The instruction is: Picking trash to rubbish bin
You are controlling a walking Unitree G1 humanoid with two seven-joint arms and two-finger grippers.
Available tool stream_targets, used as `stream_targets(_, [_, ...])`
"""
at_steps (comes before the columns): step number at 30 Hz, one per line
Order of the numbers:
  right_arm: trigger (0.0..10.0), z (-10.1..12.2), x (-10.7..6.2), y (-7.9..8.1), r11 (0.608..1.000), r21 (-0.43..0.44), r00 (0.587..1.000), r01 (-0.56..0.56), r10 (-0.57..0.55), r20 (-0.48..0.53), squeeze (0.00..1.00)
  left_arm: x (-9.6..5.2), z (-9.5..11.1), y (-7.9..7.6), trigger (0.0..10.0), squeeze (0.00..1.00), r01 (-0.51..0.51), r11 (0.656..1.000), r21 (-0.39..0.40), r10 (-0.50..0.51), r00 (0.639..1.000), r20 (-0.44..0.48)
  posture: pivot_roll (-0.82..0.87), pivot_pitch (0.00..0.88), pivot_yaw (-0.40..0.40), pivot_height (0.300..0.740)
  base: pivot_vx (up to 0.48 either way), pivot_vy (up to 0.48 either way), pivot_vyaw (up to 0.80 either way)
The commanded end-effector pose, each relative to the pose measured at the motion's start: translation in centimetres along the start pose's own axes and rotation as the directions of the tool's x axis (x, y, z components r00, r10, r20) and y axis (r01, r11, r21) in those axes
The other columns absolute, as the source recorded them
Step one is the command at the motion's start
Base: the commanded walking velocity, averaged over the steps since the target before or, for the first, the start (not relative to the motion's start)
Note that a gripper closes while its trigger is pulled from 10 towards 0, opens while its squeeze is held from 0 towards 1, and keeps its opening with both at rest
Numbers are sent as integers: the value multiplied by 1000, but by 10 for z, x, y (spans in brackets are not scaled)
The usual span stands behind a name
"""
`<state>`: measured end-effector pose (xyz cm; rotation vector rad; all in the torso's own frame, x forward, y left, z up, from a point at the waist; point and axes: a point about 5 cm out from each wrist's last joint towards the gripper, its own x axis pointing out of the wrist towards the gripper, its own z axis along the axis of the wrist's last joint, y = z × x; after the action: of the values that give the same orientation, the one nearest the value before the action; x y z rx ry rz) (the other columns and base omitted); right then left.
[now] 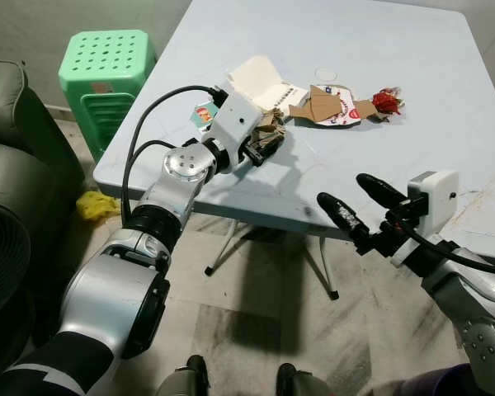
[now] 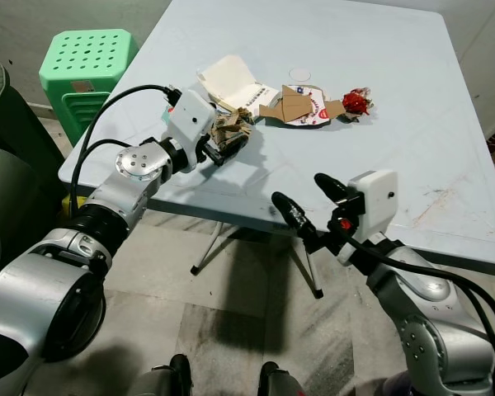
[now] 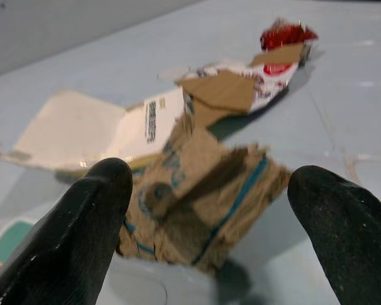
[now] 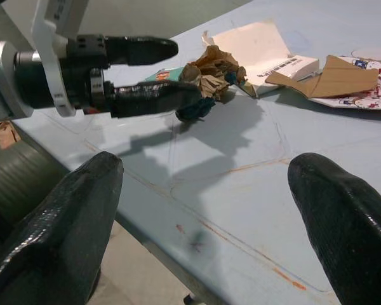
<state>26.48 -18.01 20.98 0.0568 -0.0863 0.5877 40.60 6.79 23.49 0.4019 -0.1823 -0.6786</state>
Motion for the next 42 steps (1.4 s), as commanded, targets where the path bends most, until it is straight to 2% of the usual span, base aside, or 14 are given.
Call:
stream_targets(1, [10000, 0, -6, -2, 1000, -1, 1000, 21, -21, -12, 0, 4, 6, -2, 10000, 0, 14, 1000, 27, -14, 1000, 6, -155, 305, -12, 740, 0, 0, 0])
stream_targets(11, [10000, 1, -10, 0, 999, 0, 999, 32, -32, -9, 0, 3, 4, 3, 10000, 0, -28, 1000, 10, 28, 999, -20, -173, 319, -6, 740, 0, 0, 0])
stream_targets(22, [10000, 2, -14, 1, 999, 1, 999, 48, -48, -13, 0, 5, 0, -1, 10000, 0, -29, 1000, 6, 29, 998, -46, -193, 339, 4, 740, 0, 0, 0])
stream_targets(23, [10000, 2, -15, 1, 999, 1, 999, 52, -51, -11, 0, 5, 0, -2, 4902, 0, -12, 1000, -13, 12, 999, -42, -196, 341, 6, 740, 0, 0, 0])
stream_targets(24, [10000, 2, -15, 1, 999, 2, 999, 53, -53, -11, 0, 5, -1, -3, 941, 0, -11, 1000, -12, 11, 999, -43, -199, 342, 8, 740, 0, 0, 0])
stream_targets(25, [10000, 3, -16, 2, 999, 2, 998, 54, -54, -11, 0, 5, -1, -3, 941, 0, -11, 1000, -9, 11, 999, -44, -201, 344, 9, 740, 0, 0, 0])
stream_targets(26, [10000, 3, -17, 2, 998, 2, 998, 59, -59, -11, 0, 6, 0, -5, 0, 0, -1, 1000, -4, 1, 999, -36, -203, 349, 12, 740, 0, 0, 0])
stream_targets(32, [10000, 4, -20, 3, 997, 4, 997, 71, -71, -9, 0, 7, 0, -6, 0, 0, -9, 1000, -5, 9, 999, -49, -213, 352, 22, 740, 0, 0, 0])
stream_targets(33, [10000, 4, -21, 4, 997, 5, 997, 72, -72, -10, 0, 7, 0, -6, 314, 0, -5, 1000, -4, 5, 999, -48, -215, 351, 26, 740, 0, 0, 0])
stream_targets(34, [10000, 4, -22, 4, 997, 6, 997, 77, -77, -11, 0, 8, 0, -7, 0, 0, -3, 1000, -1, 2, 999, -49, -215, 351, 26, 740, 0, 0, 0])
stream_targets(42, [10000, 3, -23, 5, 996, 14, 996, 84, -84, -6, 0, 8, 3, -6, 0, 0, 0, 1000, -7, 0, 999, -32, -213, 350, 32, 740, 0, 0, 0])
